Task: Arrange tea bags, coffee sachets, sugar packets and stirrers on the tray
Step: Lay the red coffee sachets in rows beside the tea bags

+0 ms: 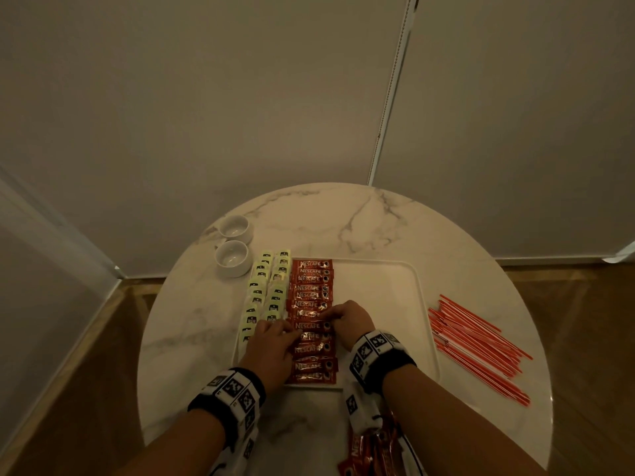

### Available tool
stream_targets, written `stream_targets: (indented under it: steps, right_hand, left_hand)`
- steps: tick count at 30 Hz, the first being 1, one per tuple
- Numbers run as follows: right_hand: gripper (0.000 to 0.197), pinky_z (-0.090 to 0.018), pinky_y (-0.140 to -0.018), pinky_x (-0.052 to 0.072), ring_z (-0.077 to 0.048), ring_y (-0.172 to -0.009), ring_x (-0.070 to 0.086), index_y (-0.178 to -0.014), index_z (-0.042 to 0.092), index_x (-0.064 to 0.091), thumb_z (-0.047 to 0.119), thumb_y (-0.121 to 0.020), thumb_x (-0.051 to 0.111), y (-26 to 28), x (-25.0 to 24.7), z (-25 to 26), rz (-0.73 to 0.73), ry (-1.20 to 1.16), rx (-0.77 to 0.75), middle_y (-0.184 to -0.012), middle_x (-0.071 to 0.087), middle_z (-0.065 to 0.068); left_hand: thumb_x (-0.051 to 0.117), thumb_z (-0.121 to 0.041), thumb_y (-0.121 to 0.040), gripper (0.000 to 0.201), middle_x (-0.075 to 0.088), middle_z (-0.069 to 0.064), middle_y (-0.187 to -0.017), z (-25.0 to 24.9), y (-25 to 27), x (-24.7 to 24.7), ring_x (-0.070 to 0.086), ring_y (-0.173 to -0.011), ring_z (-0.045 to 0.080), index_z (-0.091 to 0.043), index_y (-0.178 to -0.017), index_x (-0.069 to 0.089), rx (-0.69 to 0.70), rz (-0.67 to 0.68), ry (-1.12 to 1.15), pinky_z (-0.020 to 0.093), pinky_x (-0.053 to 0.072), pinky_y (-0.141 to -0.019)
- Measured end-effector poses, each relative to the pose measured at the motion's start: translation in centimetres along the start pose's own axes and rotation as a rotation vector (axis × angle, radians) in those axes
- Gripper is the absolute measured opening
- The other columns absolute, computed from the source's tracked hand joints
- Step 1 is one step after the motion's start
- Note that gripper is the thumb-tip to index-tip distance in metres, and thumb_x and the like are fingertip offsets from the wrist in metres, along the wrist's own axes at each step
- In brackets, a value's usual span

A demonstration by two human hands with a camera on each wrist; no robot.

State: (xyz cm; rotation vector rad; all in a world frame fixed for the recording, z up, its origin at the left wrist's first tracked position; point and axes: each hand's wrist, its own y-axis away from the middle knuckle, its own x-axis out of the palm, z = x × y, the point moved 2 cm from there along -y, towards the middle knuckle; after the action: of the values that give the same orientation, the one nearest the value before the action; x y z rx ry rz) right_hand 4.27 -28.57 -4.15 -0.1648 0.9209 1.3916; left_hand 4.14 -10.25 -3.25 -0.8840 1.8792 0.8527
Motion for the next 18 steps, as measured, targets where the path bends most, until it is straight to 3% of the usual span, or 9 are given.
stream_targets:
  steps: [7,12,18]
  right_hand:
    - [0.03,-0.024,-0.091,0.047,-0.021,-0.103,0.061,-0.104,0.017,0.072,0.004,-0.09,0.05,0.0,0.0,-0.3,-0.046,0.018,-0.031,-0.117,0.061,-0.006]
    - [0.024,-0.021,-0.084,0.04,-0.02,-0.102,0.058,-0.105,0.021,0.068,0.011,-0.093,0.05,0.7,-0.6,-1.0,-0.096,0.014,-0.005,-0.112,0.057,-0.006]
    - [0.024,-0.022,-0.077,0.04,-0.016,-0.093,0.058,-0.109,0.018,0.062,0.01,-0.093,0.045,1.6,-0.4,-2.1,-0.085,-0.04,0.053,-0.107,0.065,-0.004]
  left_hand:
    - [0.044,-0.017,-0.094,0.049,0.038,-0.008,-0.142,-0.1,-0.2,0.2,0.026,-0.127,0.019,-0.028,-0.141,0.041,0.01,0.0,-0.007,0.033,0.024,-0.111]
    - [0.048,-0.035,-0.094,0.039,0.047,-0.009,-0.133,-0.2,-0.2,0.5,0.032,-0.122,0.016,-0.029,-0.133,0.05,0.04,-0.058,-0.008,0.031,0.029,-0.106]
    - [0.055,-0.031,-0.092,0.034,0.051,-0.007,-0.128,-0.5,-0.5,0.9,0.036,-0.119,0.019,-0.027,-0.125,0.057,0.056,-0.084,-0.021,0.033,0.031,-0.102]
